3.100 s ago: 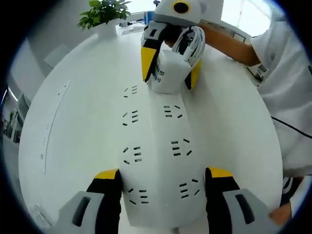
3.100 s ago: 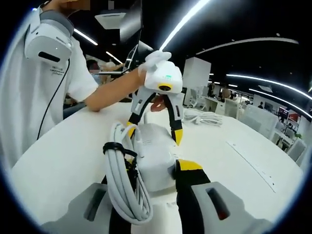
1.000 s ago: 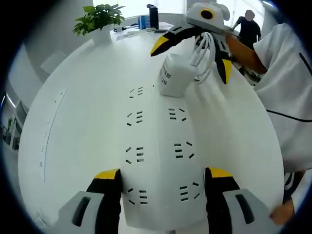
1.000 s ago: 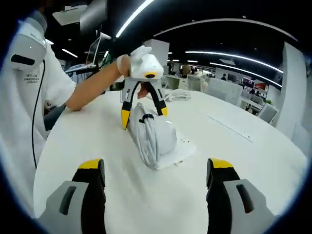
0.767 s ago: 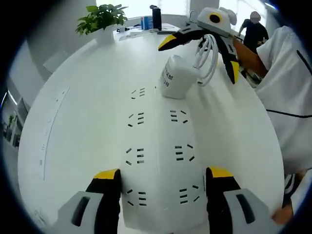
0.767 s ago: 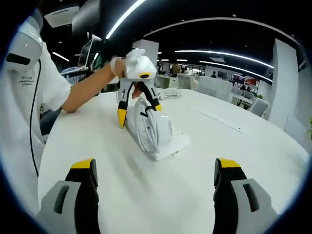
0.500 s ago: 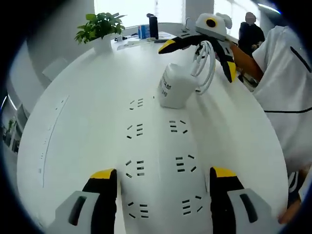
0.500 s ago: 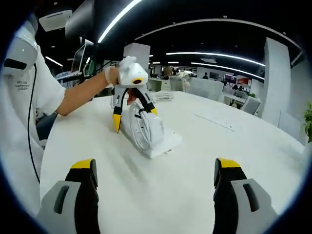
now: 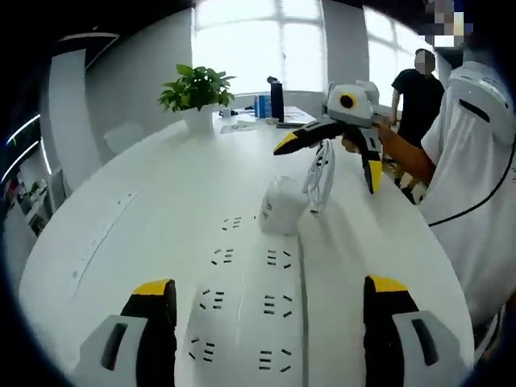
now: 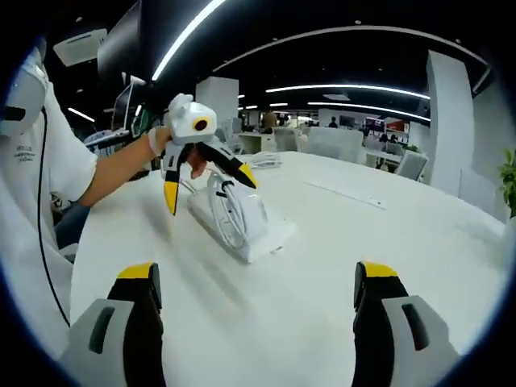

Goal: Straighten the power strip on the desk, plug the charger into it

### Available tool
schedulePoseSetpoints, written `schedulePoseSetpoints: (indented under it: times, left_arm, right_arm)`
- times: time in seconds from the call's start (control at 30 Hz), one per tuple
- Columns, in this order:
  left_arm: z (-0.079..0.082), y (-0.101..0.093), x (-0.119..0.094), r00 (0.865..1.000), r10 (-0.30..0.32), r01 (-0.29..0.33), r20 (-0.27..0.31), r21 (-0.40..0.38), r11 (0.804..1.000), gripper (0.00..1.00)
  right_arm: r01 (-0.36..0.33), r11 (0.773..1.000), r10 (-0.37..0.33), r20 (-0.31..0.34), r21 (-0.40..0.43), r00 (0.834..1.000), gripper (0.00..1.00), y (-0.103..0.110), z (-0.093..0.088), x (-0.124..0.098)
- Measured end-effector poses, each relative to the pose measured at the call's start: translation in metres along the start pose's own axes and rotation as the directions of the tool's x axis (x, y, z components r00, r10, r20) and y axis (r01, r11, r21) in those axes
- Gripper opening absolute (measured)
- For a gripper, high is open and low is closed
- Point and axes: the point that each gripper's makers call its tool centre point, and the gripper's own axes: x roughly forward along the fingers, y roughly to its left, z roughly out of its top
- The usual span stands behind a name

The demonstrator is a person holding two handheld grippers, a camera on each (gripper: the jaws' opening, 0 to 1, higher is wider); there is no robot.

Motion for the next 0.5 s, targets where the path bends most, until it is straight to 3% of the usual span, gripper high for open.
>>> schedulePoseSetpoints:
  times: [0.07, 0.13, 0.3, 0.37, 0.43, 0.5]
  left_arm:
    - [0.000, -0.002, -0.011, 0.998, 0.062, -0.062, 0.034, 0.006, 0.998, 0.96]
    - [0.001, -0.010, -0.023, 0.991, 0.101, -0.097, 0.084, -0.055, 0.994, 0.96]
    - [0.002, -0.024, -0.055, 0.946, 0.241, -0.201, 0.218, -0.187, 0.961, 0.96]
    - [-0.002, -0.032, -0.066, 0.932, 0.287, -0.245, 0.223, -0.199, 0.949, 0.96]
    - [-0.009, -0.044, -0.074, 0.932, 0.297, -0.253, 0.206, -0.213, 0.944, 0.96]
    - [-0.013, -0.052, -0.081, 0.923, 0.325, -0.275, 0.206, -0.238, 0.932, 0.96]
  right_arm:
    - [0.000, 1.000, 0.000, 0.006, 0.004, 1.000, 0.97, 0.001, 0.002, 0.000]
    - [0.001, 1.000, -0.001, 0.010, 0.013, 1.000, 0.97, 0.002, 0.004, -0.002]
    - [0.001, 1.000, -0.001, -0.004, 0.028, 1.000, 0.97, 0.006, 0.002, -0.005]
    - [0.006, 1.000, -0.006, 0.000, 0.022, 1.000, 0.97, 0.007, 0.004, -0.008]
    - [0.009, 1.000, -0.009, 0.002, 0.019, 1.000, 0.97, 0.009, 0.006, -0.010]
    - [0.019, 1.000, -0.019, -0.001, 0.023, 1.000, 0.97, 0.009, 0.007, -0.011]
